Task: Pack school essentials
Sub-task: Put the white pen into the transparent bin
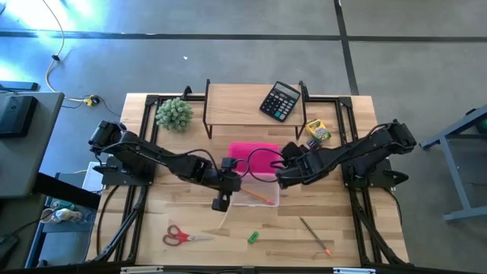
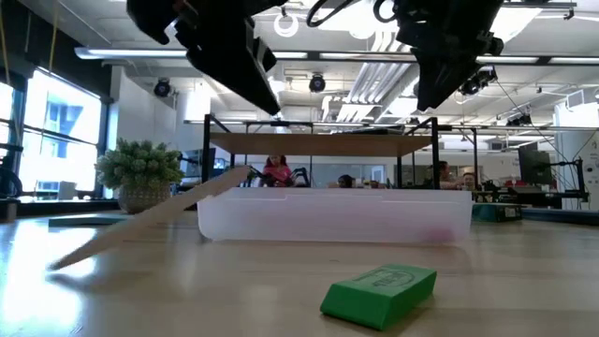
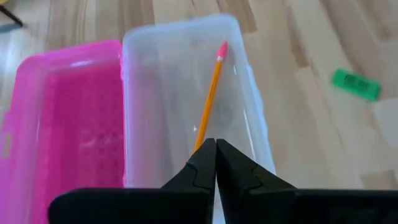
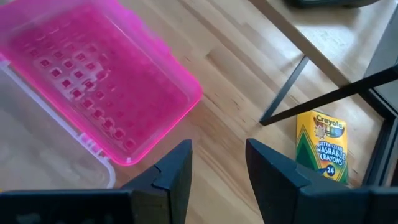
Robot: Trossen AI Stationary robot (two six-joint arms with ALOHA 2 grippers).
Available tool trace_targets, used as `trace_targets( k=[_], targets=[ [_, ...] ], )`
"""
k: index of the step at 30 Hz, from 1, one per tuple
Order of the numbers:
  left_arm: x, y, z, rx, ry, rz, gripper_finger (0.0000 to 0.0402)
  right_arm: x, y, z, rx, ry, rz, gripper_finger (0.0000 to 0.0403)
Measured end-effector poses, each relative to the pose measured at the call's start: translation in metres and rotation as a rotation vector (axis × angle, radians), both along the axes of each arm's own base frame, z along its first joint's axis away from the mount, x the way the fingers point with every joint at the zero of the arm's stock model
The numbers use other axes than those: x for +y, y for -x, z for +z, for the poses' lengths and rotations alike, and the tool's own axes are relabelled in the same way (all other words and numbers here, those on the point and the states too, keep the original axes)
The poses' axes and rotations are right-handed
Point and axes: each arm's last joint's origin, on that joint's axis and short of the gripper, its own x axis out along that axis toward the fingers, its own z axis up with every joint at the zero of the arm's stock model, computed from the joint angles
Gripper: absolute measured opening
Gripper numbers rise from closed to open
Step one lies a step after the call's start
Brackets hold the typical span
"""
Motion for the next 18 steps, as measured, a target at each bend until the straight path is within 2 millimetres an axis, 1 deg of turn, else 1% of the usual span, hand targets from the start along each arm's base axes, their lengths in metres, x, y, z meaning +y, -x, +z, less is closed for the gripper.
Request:
trace_targets(
  k=[6,9,13,18],
  targets=[
    [-0.001,0.014,0.005,0.078,0.036,0.065,0.0004,0.000,0.000,0.000,0.006,-0.003,0.007,0.0142],
    [-0.004,0.019,0.002,0.131,0.065,0.058,0.0018,0.000,0.000,0.000,0.008,-0.002,0.015,0.0142],
    [-0.009,0.022,0.000,0.182,0.166,0.032,0.0059,0.000,0.000,0.000,0.009,-0.002,0.016,0.0142],
    [-0.015,0.023,0.000,0.196,0.238,0.049,0.0128,0.000,0.000,0.000,0.007,-0.003,0.014,0.0142]
  ],
)
